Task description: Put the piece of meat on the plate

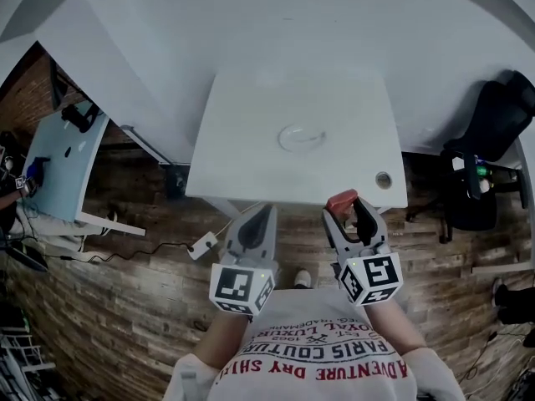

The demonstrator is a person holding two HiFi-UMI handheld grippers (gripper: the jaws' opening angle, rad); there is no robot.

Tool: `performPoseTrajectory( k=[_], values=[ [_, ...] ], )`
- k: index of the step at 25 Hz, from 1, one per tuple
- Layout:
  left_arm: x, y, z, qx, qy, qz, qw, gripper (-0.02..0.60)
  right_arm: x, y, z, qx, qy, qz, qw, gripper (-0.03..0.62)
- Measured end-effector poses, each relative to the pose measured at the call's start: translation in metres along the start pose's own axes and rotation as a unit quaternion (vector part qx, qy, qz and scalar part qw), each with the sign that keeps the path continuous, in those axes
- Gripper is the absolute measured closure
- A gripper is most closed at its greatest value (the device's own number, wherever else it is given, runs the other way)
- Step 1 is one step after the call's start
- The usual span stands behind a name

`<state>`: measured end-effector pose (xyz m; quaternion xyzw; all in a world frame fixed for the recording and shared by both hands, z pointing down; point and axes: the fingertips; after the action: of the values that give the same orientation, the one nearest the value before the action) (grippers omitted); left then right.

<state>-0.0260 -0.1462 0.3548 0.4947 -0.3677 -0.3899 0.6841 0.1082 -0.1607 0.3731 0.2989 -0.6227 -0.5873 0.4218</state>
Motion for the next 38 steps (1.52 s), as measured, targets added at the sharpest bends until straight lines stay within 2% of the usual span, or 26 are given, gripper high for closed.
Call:
performPoseTrajectory(
  k=[4, 10, 16, 21, 25, 34, 38],
  values=[
    [0.03, 0.002, 0.006, -0.002, -0.006, 0.013, 0.9999, 0.583, 0.023, 0.003, -0.028, 0.008, 0.005, 0.014, 1.0, 0.319],
    [0.074, 0.002, 0.038, -0.011, -0.011, 0.028, 0.9995, 0.582, 0.067, 0.009, -0.048, 0.015, 0.005, 0.035, 0.999, 0.319],
    [0.14, 0.0, 0.068, -0.016, 0.02, 0.044, 0.9987, 0.583, 0.128, 0.012, -0.065, 0.013, 0.006, 0.06, 0.998, 0.319],
    [0.2, -0.011, 0.097, -0.012, 0.046, 0.062, 0.9969, 0.583, 0.184, 0.01, -0.083, 0.014, 0.023, 0.08, 0.996, 0.319],
    [0.232, -0.015, 0.127, -0.014, 0.049, 0.074, 0.996, 0.583, 0.22, 0.015, -0.093, 0.026, 0.034, 0.096, 0.994, 0.319],
    [0.274, -0.004, 0.177, -0.031, 0.054, 0.105, 0.9925, 0.583, 0.281, 0.026, -0.104, 0.04, 0.051, 0.131, 0.989, 0.319],
    [0.287, 0.005, 0.19, -0.033, 0.06, 0.117, 0.9908, 0.583, 0.298, 0.042, -0.104, 0.042, 0.054, 0.163, 0.984, 0.319]
  ],
)
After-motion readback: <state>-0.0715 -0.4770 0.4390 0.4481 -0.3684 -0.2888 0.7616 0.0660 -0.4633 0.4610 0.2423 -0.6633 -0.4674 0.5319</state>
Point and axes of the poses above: the fingertips, and each gripper's own axes: x forward along the fingers, z to its left, y out of its underside, and after that the axes turned 10 degrees about -x, right-handed
